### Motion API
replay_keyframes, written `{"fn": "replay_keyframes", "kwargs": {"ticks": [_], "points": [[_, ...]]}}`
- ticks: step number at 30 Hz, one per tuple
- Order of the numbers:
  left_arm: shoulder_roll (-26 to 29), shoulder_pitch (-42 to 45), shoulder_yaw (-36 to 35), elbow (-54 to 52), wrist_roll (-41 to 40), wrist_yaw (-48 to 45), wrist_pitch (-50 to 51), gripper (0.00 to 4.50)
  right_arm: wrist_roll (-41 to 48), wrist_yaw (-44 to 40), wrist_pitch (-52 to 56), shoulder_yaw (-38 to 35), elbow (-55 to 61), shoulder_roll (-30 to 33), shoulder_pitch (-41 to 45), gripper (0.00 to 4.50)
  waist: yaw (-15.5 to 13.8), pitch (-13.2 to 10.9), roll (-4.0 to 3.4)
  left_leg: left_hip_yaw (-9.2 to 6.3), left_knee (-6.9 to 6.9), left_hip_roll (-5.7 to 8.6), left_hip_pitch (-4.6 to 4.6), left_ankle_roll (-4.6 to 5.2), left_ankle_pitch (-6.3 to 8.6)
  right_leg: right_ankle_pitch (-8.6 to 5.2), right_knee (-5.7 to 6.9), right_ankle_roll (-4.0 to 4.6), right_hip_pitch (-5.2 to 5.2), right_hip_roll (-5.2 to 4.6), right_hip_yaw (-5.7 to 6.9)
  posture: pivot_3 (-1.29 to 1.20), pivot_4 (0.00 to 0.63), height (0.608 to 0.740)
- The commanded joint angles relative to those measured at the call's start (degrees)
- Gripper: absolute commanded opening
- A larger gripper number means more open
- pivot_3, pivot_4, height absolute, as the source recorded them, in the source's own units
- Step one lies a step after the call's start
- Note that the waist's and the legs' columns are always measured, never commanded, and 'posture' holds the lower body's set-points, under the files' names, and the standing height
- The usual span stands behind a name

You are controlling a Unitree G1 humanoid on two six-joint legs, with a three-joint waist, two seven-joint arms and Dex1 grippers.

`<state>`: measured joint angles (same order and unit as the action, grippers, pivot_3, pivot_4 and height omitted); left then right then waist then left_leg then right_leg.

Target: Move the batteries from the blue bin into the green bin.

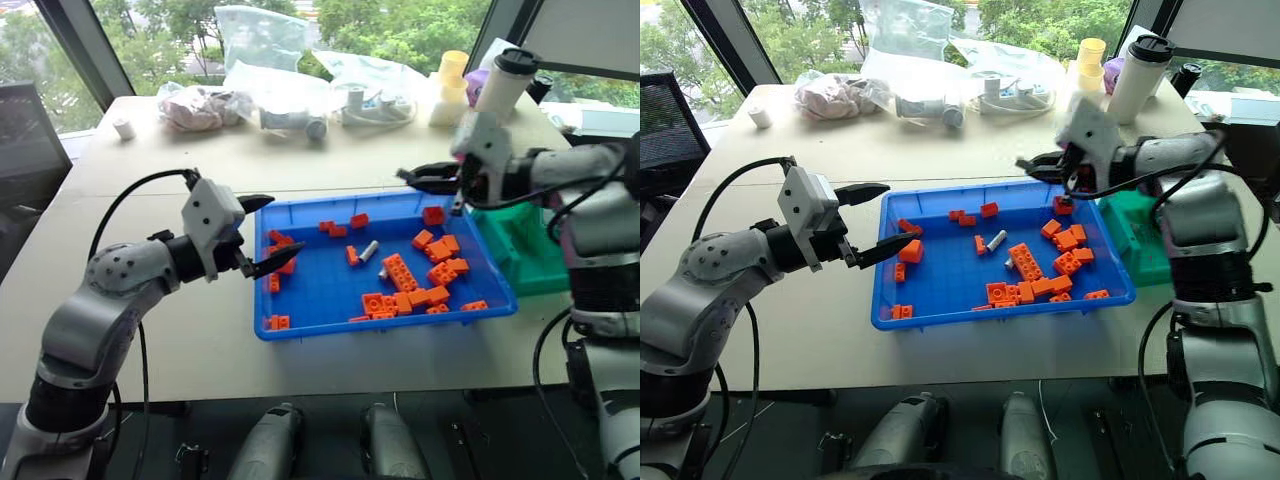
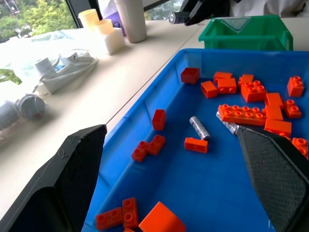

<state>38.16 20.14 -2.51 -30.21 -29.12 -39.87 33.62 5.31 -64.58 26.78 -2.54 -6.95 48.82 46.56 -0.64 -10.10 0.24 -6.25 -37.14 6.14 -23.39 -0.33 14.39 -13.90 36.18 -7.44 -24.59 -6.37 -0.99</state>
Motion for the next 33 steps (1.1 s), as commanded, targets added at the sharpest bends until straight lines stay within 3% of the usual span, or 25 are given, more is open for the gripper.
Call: {"fn": "replay_keyframes", "kwargs": {"ticks": [1, 7, 14, 15, 22, 27, 33], "points": [[-0.39, 1.41, 0.66, 0.54, 0.6, -1.01, -2.12, 4.5, -0.14, 1.63, -0.77, -3.3, -0.09, 4.4, -2.13, 0.04, 0.08, 0.0, 0.0, 0.02, 0.0, 0.0, 0.0, 0.0, 0.0, 0.0, 0.0, 0.0, 0.0, 0.0, 0.0, 0.0, 0.15, 0.74], [-2.71, 5.28, 3.93, 6.07, 2.33, -3.69, -5.47, 4.5, -4.47, 4.42, -5.13, -4.97, -2.74, 14.43, -13.09, 0.04, -0.17, 0.0, -0.01, 0.1, -0.01, 0.01, 0.01, 0.0, -0.01, 0.0, 0.01, 0.0, 0.01, -0.05, -0.03, 0.0, 0.15, 0.74], [-3.77, 6.67, 4.67, 8.3, 3.38, -5.5, -7.18, 4.5, -4.04, 6.28, -5.02, -5.53, -2.47, 15.81, -18.43, 0.04, 0.96, 0.01, -0.08, 0.15, -0.01, -0.02, 0.05, 0.01, 0.0, 0.0, 0.04, -0.01, 0.01, -0.03, -0.08, 0.0, 0.15, 0.74], [-3.8, 6.75, 4.71, 8.52, 3.52, -5.69, -7.33, 4.5, -3.94, 6.51, -4.91, -5.6, -2.43, 15.79, -18.59, 1.09, 1.05, 0.01, -0.08, 0.14, -0.01, -0.02, 0.04, 0.01, 0.0, 0.0, 0.04, -0.01, 0.01, -0.02, -0.07, 0.0, 0.15, 0.74], [-3.82, 6.75, 4.48, 8.67, 3.75, -6.37, -7.39, 4.5, -0.05, 7.15, -1.92, -7.41, 2.26, 14.65, -16.62, 4.48, 1.17, 0.01, -0.08, 0.13, -0.02, -0.01, 0.04, 0.01, 0.0, 0.01, 0.04, -0.01, 0.02, -0.03, -0.07, 0.0, 0.15, 0.74], [-3.45, 6.83, 4.27, 8.48, 3.59, -6.58, -6.98, 4.5, 11.69, 6.9, 14.44, -4.97, 19.99, 8.16, -11.72, 4.48, 1.54, 0.01, -0.08, 0.11, 0.0, -0.12, 0.05, 0.01, 0.0, 0.01, 0.04, -0.01, 0.01, 0.0, -0.1, 0.0, 0.15, 0.74], [-3.25, 6.97, 4.37, 8.17, 3.72, -6.46, -6.73, 4.5, 11.8, 12.04, 23.07, 3.3, 27.71, 3.32, -14.31, 4.48, -0.27, 0.0, -0.01, -0.01, -0.14, 0.05, -0.01, 0.07, 0.03, 0.01, -0.03, -0.01, 0.11, -0.09, 0.05, 0.0, 0.15, 0.74]]}}
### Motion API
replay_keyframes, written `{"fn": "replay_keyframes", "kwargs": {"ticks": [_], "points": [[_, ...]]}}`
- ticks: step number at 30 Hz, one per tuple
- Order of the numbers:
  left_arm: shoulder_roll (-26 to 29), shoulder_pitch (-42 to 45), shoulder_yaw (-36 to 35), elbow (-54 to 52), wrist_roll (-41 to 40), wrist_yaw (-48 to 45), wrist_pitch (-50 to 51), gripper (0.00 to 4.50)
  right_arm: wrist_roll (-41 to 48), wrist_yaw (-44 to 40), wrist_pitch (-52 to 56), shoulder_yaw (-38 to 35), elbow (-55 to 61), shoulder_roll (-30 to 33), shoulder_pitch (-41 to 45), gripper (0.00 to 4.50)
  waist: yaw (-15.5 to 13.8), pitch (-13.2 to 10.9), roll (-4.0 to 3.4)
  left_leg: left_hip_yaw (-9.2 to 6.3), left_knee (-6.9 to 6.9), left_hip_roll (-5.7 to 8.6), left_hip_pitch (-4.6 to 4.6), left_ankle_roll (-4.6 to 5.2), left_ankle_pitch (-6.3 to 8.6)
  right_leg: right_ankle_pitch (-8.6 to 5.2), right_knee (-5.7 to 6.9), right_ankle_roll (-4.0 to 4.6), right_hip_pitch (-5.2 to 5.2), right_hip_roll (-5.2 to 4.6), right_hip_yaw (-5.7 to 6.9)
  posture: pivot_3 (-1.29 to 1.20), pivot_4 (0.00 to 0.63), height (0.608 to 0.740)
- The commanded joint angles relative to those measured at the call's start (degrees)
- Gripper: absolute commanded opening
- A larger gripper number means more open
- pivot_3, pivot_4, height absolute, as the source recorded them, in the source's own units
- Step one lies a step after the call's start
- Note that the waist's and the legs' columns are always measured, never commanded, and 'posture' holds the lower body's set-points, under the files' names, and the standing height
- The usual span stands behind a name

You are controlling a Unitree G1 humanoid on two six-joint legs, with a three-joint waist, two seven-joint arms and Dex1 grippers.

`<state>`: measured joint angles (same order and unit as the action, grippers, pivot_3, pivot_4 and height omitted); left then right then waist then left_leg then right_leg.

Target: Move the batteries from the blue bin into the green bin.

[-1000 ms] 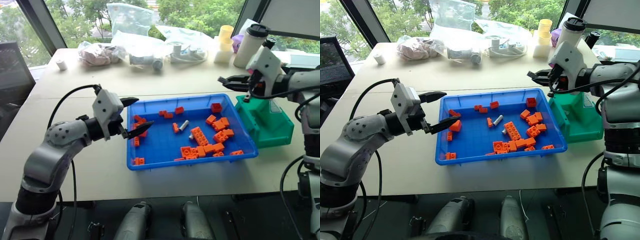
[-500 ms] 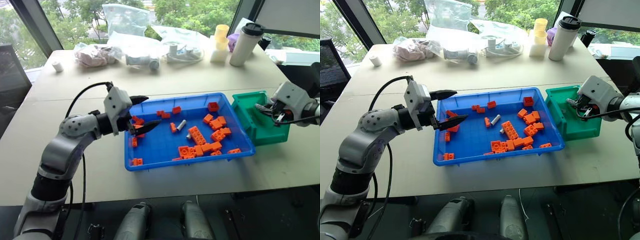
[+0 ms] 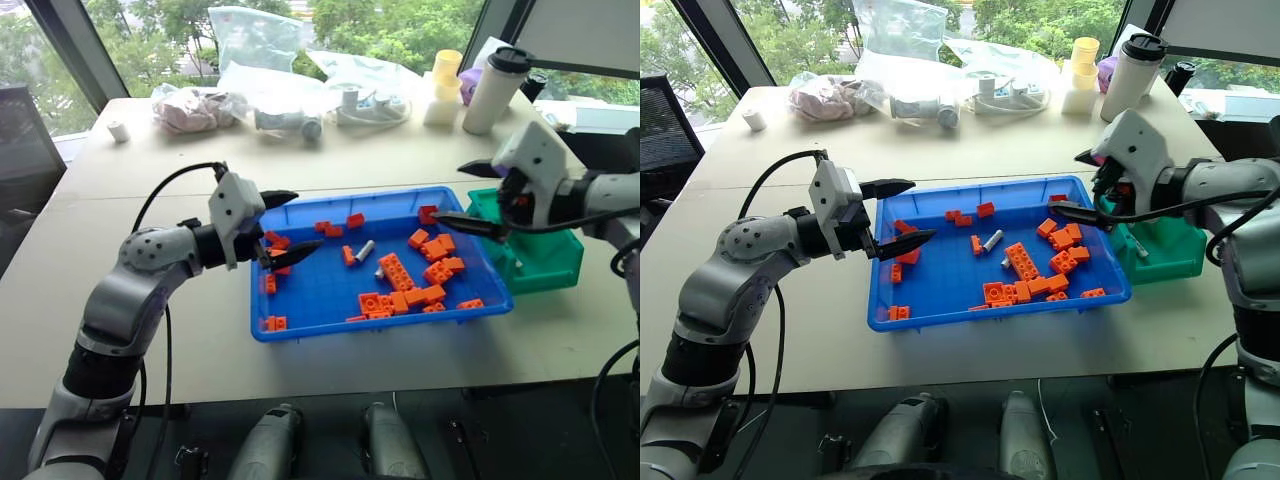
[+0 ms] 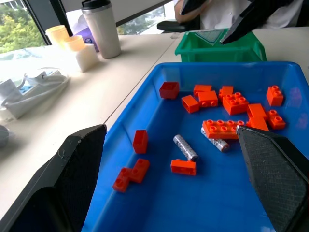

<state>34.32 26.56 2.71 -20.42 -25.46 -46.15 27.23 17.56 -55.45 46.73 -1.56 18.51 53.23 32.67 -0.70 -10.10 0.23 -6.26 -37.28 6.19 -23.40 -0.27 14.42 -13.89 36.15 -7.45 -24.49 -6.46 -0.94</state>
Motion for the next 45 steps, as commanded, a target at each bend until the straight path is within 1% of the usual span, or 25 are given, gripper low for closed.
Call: {"fn": "replay_keyframes", "kwargs": {"ticks": [1, 6, 10, 13, 19, 22, 24, 27, 28, 31, 34, 38, 41, 44, 45], "points": [[0.65, 0.47, -0.85, -1.75, 0.05, -0.15, -0.28, 4.5, -0.69, 4.19, 4.87, 3.72, 2.59, -2.0, -0.65, 4.48, -0.28, 0.0, 0.01, 0.0, -0.03, 0.05, -0.01, 0.02, 0.01, 0.0, 0.0, 0.0, 0.02, -0.04, 0.0, 0.0, 0.15, 0.74], [1.21, -0.32, -1.19, -2.77, -0.19, 0.26, 0.29, 4.5, -1.61, 8.8, 11.74, 9.09, 3.31, -4.1, -1.6, 4.48, -0.03, 0.0, 0.01, -0.01, -0.01, 0.03, -0.01, 0.02, 0.01, 0.0, 0.01, 0.0, -0.01, -0.03, 0.0, 0.0, 0.15, 0.74], [1.37, -0.68, -1.25, -3.39, 0.0, 0.53, 0.76, 4.5, -2.4, 10.85, 15.72, 12.51, 3.22, -4.06, -1.85, 4.48, 0.13, 0.0, 0.0, 0.0, 0.02, -0.01, 0.0, 0.02, 0.01, 0.0, 0.02, 0.0, -0.04, 0.01, -0.01, 0.0, 0.15, 0.74], [1.52, -0.94, -1.51, -3.76, -0.07, 0.71, 1.0, 4.5, -0.4, 11.58, 18.52, 12.05, 2.55, -5.91, -1.76, 4.48, 0.04, 0.0, 0.01, 0.01, 0.02, 0.0, -0.01, 0.02, 0.01, 0.0, 0.03, 0.0, -0.05, 0.01, -0.01, 0.0, 0.15, 0.74], [1.94, -1.26, -1.64, -4.15, -0.08, 1.07, 1.2, 4.5, -0.7, 13.52, 19.14, 13.15, -0.63, -8.72, -1.42, 4.48, 0.05, 0.0, 0.02, 0.01, 0.02, 0.0, 0.0, 0.03, 0.01, 0.0, 0.02, 0.0, -0.03, 0.02, 0.0, 0.0, 0.15, 0.74], [2.01, -1.16, -1.43, -4.06, 0.2, 1.2, 1.05, 4.5, -0.51, 13.31, 18.79, 13.6, -0.97, -8.59, -1.08, 3.66, 0.03, 0.0, 0.01, 0.01, 0.02, 0.01, 0.0, 0.02, 0.01, 0.0, 0.02, 0.0, -0.03, 0.02, 0.0, 0.0, 0.15, 0.74], [2.1, -1.14, -1.26, -4.03, 0.44, 1.21, 0.84, 4.5, -0.37, 12.94, 18.45, 13.91, -0.64, -8.27, -0.93, 2.78, 0.05, 0.0, 0.02, 0.01, 0.02, 0.01, 0.0, 0.02, 0.01, 0.0, 0.02, 0.0, -0.03, 0.01, 0.0, 0.0, 0.15, 0.74], [2.16, -1.2, -1.26, -4.07, 0.55, 1.26, 0.71, 4.5, -0.36, 12.76, 18.13, 12.85, -0.58, -7.56, 0.11, 1.25, 0.05, 0.0, 0.02, 0.01, 0.02, 0.01, 0.0, 0.02, 0.01, 0.0, 0.02, 0.0, -0.03, 0.02, 0.0, 0.0, 0.15, 0.74], [2.14, -1.18, -1.25, -4.06, 0.61, 1.29, 0.7, 4.5, -0.36, 12.72, 18.16, 12.26, -0.66, -7.23, 0.74, 1.11, 0.05, 0.0, 0.01, 0.01, 0.02, 0.01, 0.0, 0.02, 0.01, 0.0, 0.02, 0.0, -0.03, 0.02, 0.0, 0.0, 0.15, 0.74], [2.09, -1.33, -1.39, -4.09, 0.69, 1.3, 0.6, 4.5, 0.23, 13.46, 19.09, 9.56, -1.28, -7.32, 3.48, 1.11, 0.05, 0.0, 0.01, 0.01, 0.02, 0.01, 0.0, 0.03, 0.01, 0.0, 0.02, 0.0, -0.04, 0.02, 0.0, 0.0, 0.15, 0.74], [1.84, -1.35, -1.23, -4.05, 0.93, 1.47, 0.49, 4.5, -0.72, 14.42, 17.92, 8.62, -3.2, -7.31, 5.66, 1.11, 0.09, 0.0, 0.02, 0.01, 0.03, -0.01, 0.0, 0.02, 0.01, 0.0, 0.02, 0.0, -0.05, 0.03, 0.0, 0.0, 0.15, 0.74], [1.18, -0.97, -0.87, -3.66, 1.22, 1.56, 0.21, 4.5, -5.42, 17.32, 12.43, 11.32, -12.14, -8.78, 8.56, 1.11, 0.08, 0.0, 0.02, 0.02, 0.03, 0.0, 0.0, 0.02, 0.01, 0.0, 0.02, 0.0, -0.04, 0.03, 0.0, 0.0, 0.15, 0.74], [1.01, -0.74, -0.76, -3.49, 1.4, 1.6, 0.2, 4.5, -7.5, 17.37, 9.52, 13.17, -15.8, -9.58, 8.86, 1.11, 0.12, 0.0, 0.01, 0.03, 0.04, 0.0, 0.0, 0.02, 0.01, 0.0, 0.02, 0.0, -0.04, 0.03, 0.0, 0.0, 0.15, 0.74], [1.03, -0.9, -1.03, -3.84, 1.27, 1.78, 0.45, 4.5, -9.46, 18.55, 6.74, 13.48, -20.58, -10.94, 10.3, 1.11, 0.15, 0.0, 0.01, 0.04, 0.04, 0.0, 0.0, 0.02, 0.01, 0.0, 0.02, 0.0, -0.05, 0.03, -0.01, 0.0, 0.15, 0.74], [1.05, -1.03, -1.14, -4.02, 1.19, 1.85, 0.58, 4.5, -9.3, 18.35, 6.11, 12.95, -21.66, -11.43, 10.79, 1.61, 0.15, 0.0, 0.01, 0.04, 0.04, 0.0, 0.0, 0.01, 0.01, 0.0, 0.03, 0.0, -0.06, 0.03, -0.01, 0.0, 0.15, 0.74]]}}
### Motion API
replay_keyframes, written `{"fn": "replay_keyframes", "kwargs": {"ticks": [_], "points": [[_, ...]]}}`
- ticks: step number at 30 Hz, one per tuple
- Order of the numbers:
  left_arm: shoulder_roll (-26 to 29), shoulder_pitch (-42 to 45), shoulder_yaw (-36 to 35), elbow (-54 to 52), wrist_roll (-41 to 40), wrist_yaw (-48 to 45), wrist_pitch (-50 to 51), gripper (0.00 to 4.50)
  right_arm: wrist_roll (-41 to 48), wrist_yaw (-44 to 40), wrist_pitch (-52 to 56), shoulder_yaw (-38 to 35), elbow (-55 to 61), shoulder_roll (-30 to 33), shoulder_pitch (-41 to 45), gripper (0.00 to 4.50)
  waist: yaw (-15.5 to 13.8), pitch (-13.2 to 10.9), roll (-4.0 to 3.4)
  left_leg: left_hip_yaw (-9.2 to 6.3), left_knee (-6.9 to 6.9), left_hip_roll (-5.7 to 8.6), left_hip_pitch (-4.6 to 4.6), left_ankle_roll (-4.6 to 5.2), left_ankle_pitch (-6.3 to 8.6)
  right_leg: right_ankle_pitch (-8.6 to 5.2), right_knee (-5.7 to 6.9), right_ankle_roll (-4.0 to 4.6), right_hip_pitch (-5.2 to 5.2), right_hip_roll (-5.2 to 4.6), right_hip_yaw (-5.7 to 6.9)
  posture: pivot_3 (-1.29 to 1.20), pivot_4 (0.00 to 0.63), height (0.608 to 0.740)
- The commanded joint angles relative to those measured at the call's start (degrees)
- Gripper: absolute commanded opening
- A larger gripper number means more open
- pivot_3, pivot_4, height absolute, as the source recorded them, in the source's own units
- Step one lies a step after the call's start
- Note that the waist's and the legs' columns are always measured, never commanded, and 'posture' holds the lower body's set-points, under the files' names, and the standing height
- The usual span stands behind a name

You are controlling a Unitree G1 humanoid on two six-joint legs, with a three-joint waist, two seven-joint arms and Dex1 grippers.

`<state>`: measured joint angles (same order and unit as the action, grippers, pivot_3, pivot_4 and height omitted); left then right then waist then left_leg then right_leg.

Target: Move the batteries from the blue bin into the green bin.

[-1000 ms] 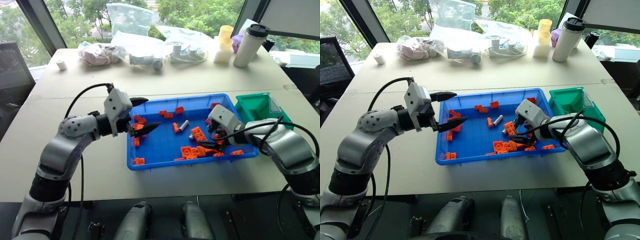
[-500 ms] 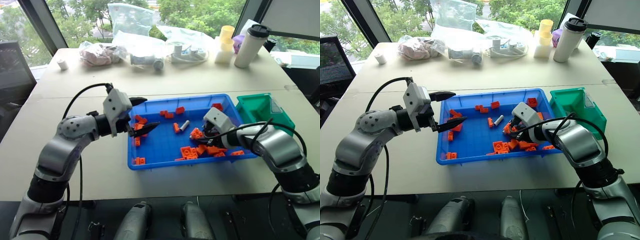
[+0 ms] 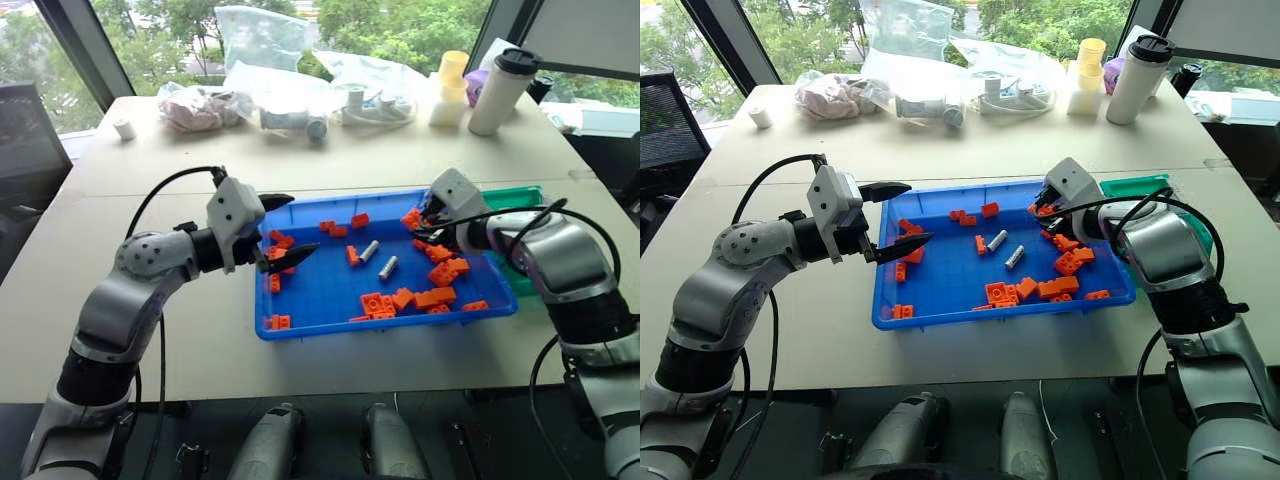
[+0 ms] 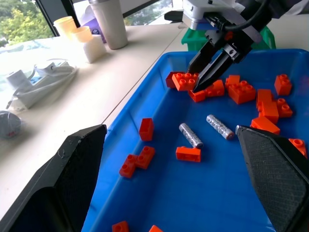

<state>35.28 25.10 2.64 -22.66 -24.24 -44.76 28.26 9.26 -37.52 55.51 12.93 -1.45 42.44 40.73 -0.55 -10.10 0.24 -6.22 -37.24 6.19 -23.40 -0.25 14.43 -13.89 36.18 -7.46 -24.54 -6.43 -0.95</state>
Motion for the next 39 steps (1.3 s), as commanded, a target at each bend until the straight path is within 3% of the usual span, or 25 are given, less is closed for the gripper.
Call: {"fn": "replay_keyframes", "kwargs": {"ticks": [1, 6, 13, 16, 39], "points": [[0.13, 0.29, -1.18, -1.95, -0.11, 0.53, -0.35, 4.5, -0.76, -0.05, -3.06, -1.98, -2.35, -0.91, 3.14, 2.12, 0.01, 0.0, 0.0, 0.0, 0.0, 0.0, 0.0, 0.0, 0.0, 0.0, 0.0, 0.0, 0.0, 0.0, 0.0, 0.0, 0.15, 0.74], [0.54, -0.15, -1.38, -2.53, -0.19, 0.81, 0.05, 4.5, -0.91, -2.27, -4.7, -2.56, -2.21, 0.3, 4.98, 4.48, 0.04, 0.0, 0.0, 0.0, 0.01, 0.0, 0.0, 0.0, 0.0, 0.0, 0.0, 0.0, -0.02, 0.01, 0.0, 0.0, 0.15, 0.74], [0.86, -0.12, -1.41, -2.72, -0.38, 0.97, 0.25, 4.5, 7.39, -13.48, -1.76, -3.64, 9.1, 2.81, 2.72, 4.48, -0.01, 0.0, 0.0, -0.01, 0.01, -0.02, 0.0, 0.0, 0.0, 0.0, -0.01, 0.0, -0.01, 0.02, 0.0, 0.0, 0.15, 0.74], [0.88, 0.02, -1.32, -2.7, -0.4, 0.95, 0.23, 4.5, 7.64, -15.44, -1.29, -0.32, 13.6, 3.74, -1.37, 4.48, -0.02, 0.0, 0.0, -0.03, 0.01, -0.03, 0.0, 0.01, 0.01, 0.0, -0.01, 0.0, 0.0, 0.02, 0.02, 0.0, 0.15, 0.74], [1.39, -0.16, -1.49, -2.79, -0.27, 0.9, 0.29, 4.5, 4.05, -8.55, 2.98, 4.82, 12.86, 0.27, -5.3, 4.48, -0.06, 0.0, 0.0, -0.02, 0.0, -0.01, 0.0, 0.0, 0.0, 0.0, 0.01, 0.0, 0.0, 0.0, 0.0, 0.0, 0.15, 0.74]]}}
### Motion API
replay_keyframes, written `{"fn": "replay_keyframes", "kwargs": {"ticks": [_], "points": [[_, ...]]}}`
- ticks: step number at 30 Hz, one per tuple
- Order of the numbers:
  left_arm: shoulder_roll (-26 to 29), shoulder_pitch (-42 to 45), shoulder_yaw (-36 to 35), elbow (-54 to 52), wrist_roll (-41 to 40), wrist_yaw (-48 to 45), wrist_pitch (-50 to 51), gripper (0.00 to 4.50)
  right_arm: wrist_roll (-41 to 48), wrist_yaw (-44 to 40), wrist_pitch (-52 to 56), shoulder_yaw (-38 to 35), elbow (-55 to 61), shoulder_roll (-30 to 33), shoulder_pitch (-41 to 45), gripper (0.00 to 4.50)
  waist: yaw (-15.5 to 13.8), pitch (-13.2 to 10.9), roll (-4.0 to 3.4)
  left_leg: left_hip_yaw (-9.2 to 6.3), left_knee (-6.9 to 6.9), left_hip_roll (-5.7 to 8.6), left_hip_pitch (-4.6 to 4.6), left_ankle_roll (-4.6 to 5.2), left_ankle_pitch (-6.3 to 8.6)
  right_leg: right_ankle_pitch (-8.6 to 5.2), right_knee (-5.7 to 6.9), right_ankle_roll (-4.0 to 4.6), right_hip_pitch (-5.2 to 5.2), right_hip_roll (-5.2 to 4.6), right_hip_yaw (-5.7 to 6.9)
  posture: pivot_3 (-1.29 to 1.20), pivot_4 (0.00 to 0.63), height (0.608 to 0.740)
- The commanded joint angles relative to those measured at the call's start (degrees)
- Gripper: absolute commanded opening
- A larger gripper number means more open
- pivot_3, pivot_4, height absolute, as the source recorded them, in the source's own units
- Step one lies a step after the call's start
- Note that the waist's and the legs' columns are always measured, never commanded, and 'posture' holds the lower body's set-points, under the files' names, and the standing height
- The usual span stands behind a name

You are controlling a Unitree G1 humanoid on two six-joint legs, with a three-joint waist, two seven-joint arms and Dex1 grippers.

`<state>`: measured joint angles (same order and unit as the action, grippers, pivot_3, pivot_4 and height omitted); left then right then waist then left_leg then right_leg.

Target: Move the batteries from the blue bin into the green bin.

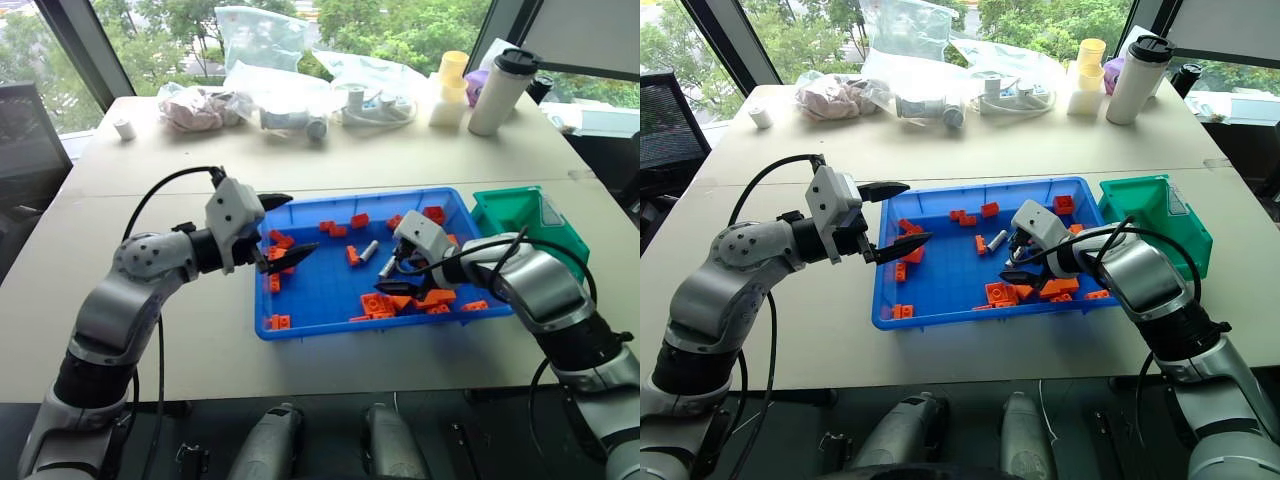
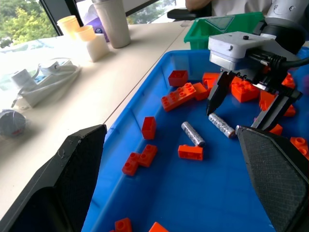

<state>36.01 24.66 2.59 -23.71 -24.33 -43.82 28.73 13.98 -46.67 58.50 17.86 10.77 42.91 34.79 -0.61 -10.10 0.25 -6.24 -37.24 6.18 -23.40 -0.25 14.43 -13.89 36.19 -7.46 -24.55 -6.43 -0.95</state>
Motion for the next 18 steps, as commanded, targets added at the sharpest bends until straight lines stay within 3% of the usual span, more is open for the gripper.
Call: {"fn": "replay_keyframes", "kwargs": {"ticks": [1, 5, 8, 11, 18], "points": [[0.65, 0.25, -1.43, -1.81, -0.2, -0.02, -0.16, 4.5, -0.92, 0.68, -0.11, 0.0, 0.64, -0.17, 0.58, 4.48, 0.0, 0.0, 0.0, 0.0, 0.0, 0.0, 0.0, 0.0, 0.0, 0.0, 0.0, 0.0, 0.0, 0.0, 0.0, 0.0, 0.15, 0.74], [0.5, 0.24, -1.33, -1.78, -0.11, 0.06, -0.31, 4.5, -1.53, 1.33, -0.15, -0.04, -0.01, -0.64, 0.65, 4.48, 0.0, 0.0, 0.0, 0.0, 0.0, 0.0, 0.0, 0.0, 0.0, 0.0, 0.0, 0.0, 0.0, 0.0, 0.0, 0.0, 0.15, 0.74], [0.41, 0.26, -1.22, -1.61, 0.09, 0.1, -0.56, 4.5, -1.57, 1.5, 0.21, -0.06, 0.1, -1.13, 0.86, 3.66, 0.0, 0.0, 0.0, 0.0, 0.0, 0.0, 0.0, 0.0, 0.0, 0.0, 0.0, 0.0, 0.0, 0.0, 0.0, 0.0, 0.15, 0.74], [0.2, 0.35, -1.23, -1.42, 0.26, 0.31, -0.84, 4.5, -1.51, 1.54, 0.5, -0.1, 0.46, -1.51, 0.93, 2.2, 0.0, 0.0, 0.0, 0.0, 0.0, 0.0, 0.0, 0.0, 0.0, 0.0, 0.0, 0.0, 0.0, 0.0, 0.0, 0.0, 0.15, 0.74], [-0.02, 0.48, -1.21, -1.26, 0.3, 0.63, -1.02, 4.5, -1.4, 1.61, 0.42, -5.63, 0.65, 1.28, 5.7, 2.21, 0.01, 0.0, -0.01, 0.0, 0.0, 0.0, 0.0, 0.0, 0.0, 0.0, 0.0, 0.0, 0.0, 0.0, 0.0, 0.0, 0.15, 0.74]]}}
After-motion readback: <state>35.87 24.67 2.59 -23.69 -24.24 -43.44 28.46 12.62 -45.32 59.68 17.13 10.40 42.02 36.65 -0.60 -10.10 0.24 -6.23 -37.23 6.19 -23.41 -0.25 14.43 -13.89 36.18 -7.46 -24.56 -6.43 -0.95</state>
